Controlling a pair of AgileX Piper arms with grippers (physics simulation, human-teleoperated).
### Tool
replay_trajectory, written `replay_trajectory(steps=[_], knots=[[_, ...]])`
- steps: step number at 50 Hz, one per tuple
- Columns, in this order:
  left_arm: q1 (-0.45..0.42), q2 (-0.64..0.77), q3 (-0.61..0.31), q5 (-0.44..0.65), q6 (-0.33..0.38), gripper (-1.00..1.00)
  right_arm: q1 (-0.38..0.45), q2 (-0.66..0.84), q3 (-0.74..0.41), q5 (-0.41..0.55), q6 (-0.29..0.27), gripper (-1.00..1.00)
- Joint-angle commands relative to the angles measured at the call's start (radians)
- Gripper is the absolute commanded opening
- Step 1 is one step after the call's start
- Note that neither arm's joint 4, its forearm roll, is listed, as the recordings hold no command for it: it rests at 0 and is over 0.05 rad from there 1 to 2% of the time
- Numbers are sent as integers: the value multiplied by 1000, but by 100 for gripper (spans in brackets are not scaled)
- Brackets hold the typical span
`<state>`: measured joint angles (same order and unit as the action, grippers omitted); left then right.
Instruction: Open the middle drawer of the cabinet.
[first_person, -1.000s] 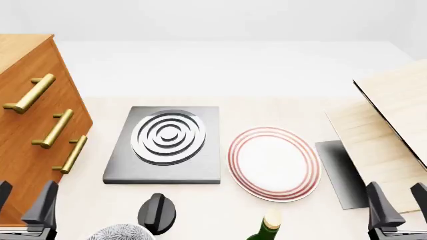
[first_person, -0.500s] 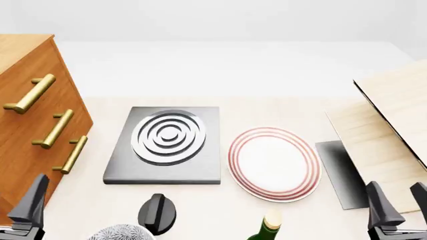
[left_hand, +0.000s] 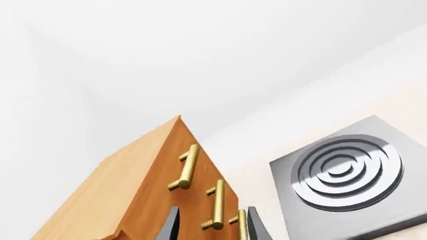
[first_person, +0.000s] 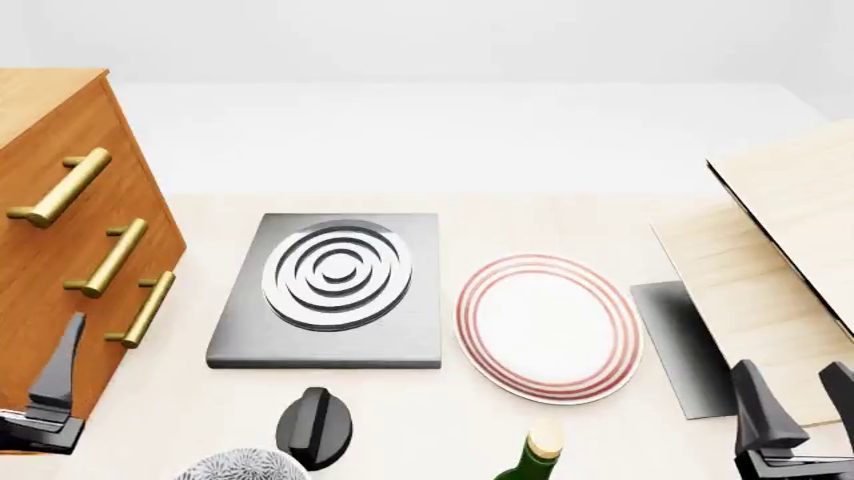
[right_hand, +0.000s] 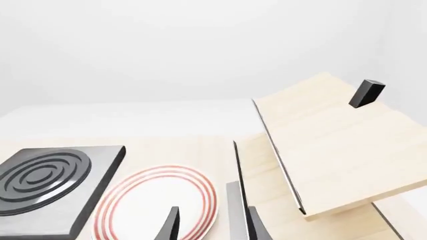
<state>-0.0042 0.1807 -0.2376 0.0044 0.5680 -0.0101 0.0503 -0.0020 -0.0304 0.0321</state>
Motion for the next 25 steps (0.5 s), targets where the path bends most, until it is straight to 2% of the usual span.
replay_trajectory(steps=[1, 2, 6, 7, 8, 11, 14, 15, 17, 19, 21, 23, 25], knots=[[55, 251, 82, -266, 146, 100, 0, -7, 0, 7, 0, 100], [53, 287, 92, -296, 155, 100, 0, -7, 0, 7, 0, 100], [72, 448, 175, -545, 254, 100, 0, -10, 0, 10, 0, 100], [72, 451, 176, -549, 254, 100, 0, -11, 0, 11, 0, 100], [90, 533, 211, -686, 298, 100, 0, -11, 0, 11, 0, 100], [91, 598, 206, -718, 277, 100, 0, -13, 0, 13, 0, 100], [94, 841, 237, -1005, 393, 100, 0, -13, 0, 13, 0, 100], [94, 852, 237, -1016, 393, 100, 0, -13, 0, 13, 0, 100], [92, 908, 237, -1031, 348, 100, 1, -13, 0, 13, 0, 100], [100, 961, 237, -1110, 387, 100, 1, -14, 0, 14, 0, 100], [98, 990, 237, -1131, 383, 100, 1, -13, 0, 14, 0, 100], [111, 1069, 238, -1209, 402, 100, 1, -13, 0, 13, 0, 100], [118, 1086, 237, -1222, 417, 100, 1, -13, 0, 13, 0, 100]])
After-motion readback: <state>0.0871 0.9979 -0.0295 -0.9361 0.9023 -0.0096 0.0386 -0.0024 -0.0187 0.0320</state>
